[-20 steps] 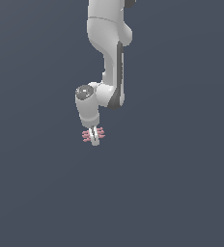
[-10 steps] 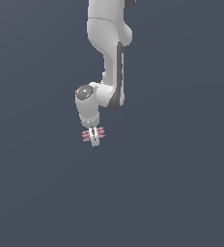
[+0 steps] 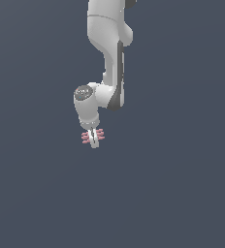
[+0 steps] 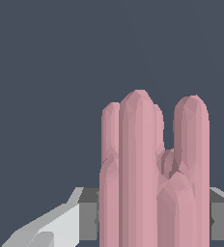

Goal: Pick up the object and move it to a goal position.

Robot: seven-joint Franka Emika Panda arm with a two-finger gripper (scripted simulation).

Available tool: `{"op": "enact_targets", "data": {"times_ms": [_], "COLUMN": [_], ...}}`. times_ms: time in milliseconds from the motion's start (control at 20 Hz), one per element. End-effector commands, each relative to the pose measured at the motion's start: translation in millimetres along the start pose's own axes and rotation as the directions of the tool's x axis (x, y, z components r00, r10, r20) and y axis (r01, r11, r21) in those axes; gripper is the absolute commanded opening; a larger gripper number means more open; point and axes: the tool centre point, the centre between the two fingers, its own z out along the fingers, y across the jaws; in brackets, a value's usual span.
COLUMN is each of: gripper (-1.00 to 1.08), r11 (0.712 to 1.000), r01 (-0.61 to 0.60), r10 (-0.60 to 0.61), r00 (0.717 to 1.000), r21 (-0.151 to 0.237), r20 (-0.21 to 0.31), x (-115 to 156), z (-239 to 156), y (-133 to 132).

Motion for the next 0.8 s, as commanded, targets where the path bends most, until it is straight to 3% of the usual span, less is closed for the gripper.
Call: {"op": "enact_targets", "data": {"times_ms": [0,750], "gripper": [-1.0,-1.0], "r11": [1.0,1.0], "r01": [0.0,0.0], "r10": [0.0,0.0], "r00": [1.0,1.0], "r21": [0.0,-0.001], "r20": [-0.001,-0.001], "x": [4.0,32.8], "z": [-6.5,-50.4], "y": [-7.8,-66.4]}}
